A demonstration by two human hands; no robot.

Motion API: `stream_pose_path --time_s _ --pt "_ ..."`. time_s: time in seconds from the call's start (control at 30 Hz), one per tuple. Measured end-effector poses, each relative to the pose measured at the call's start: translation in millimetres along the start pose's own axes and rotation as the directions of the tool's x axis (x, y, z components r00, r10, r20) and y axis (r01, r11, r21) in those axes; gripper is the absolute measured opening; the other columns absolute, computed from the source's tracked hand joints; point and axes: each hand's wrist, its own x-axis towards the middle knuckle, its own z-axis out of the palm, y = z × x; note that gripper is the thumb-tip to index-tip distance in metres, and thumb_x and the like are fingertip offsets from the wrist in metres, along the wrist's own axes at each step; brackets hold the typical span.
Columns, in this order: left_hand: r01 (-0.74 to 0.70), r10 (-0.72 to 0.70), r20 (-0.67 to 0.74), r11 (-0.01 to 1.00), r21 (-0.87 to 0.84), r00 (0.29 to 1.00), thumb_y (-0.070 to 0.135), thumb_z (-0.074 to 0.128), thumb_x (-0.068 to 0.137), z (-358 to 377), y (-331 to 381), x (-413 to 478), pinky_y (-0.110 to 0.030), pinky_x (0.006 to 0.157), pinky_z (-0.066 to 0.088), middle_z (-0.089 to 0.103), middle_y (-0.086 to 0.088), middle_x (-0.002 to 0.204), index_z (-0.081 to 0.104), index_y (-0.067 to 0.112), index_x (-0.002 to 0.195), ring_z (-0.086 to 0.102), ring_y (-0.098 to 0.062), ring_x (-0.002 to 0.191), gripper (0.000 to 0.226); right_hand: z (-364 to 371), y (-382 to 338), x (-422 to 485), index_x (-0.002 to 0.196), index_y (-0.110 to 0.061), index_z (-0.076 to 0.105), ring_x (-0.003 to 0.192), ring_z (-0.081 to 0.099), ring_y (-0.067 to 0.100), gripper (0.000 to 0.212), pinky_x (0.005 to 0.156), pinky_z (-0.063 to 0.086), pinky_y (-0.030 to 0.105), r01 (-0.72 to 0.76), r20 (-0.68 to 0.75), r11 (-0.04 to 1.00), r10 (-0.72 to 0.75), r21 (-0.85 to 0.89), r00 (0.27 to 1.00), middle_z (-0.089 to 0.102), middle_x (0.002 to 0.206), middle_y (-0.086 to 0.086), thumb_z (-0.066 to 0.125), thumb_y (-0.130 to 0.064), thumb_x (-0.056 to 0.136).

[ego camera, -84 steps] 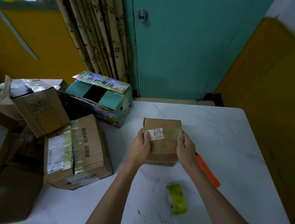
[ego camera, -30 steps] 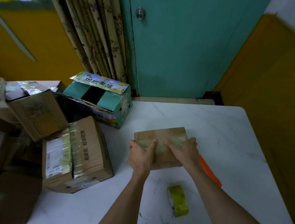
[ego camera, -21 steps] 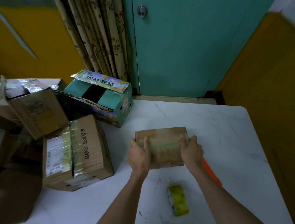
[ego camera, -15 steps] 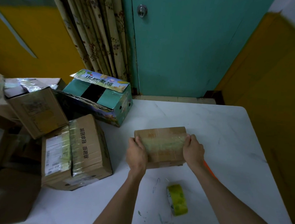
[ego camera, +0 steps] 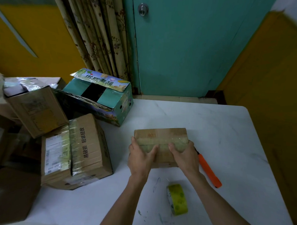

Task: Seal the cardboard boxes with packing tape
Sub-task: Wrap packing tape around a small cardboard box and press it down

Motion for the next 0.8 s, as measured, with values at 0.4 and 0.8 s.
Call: stream_pose_path --time_s 0.4,0.8 --pt "-0.181 0.180 -0.046 0.983 -0.017 0.983 0.030 0.030 0.109 -6 -18 4 -0.039 0.080 0.054 0.068 -0.011 0.118 0.036 0.015 0.153 0.067 -0.031 0.099 0.047 -4 27 6 0.101 0.000 0.060 0.048 0.046 0.022 0.030 0.043 0.029 0.027 0.154 -0.124 0.984 -0.165 -0.094 0.978 0.051 0.058 0.009 0.033 -0.014 0.107" --pt "0.031 -0.030 0.018 0.994 -0.101 0.999 0.077 0.071 0.069 -9 -13 -23 -0.043 0.087 0.057 0.064 0.007 0.120 0.043 0.028 0.137 0.066 -0.020 0.105 0.089 5 17 -25 0.127 -0.022 0.050 0.098 0.060 0.011 0.077 0.083 0.053 0.030 -0.085 0.006 0.978 0.086 0.192 0.996 0.061 0.111 -0.009 0.081 -0.060 0.068"
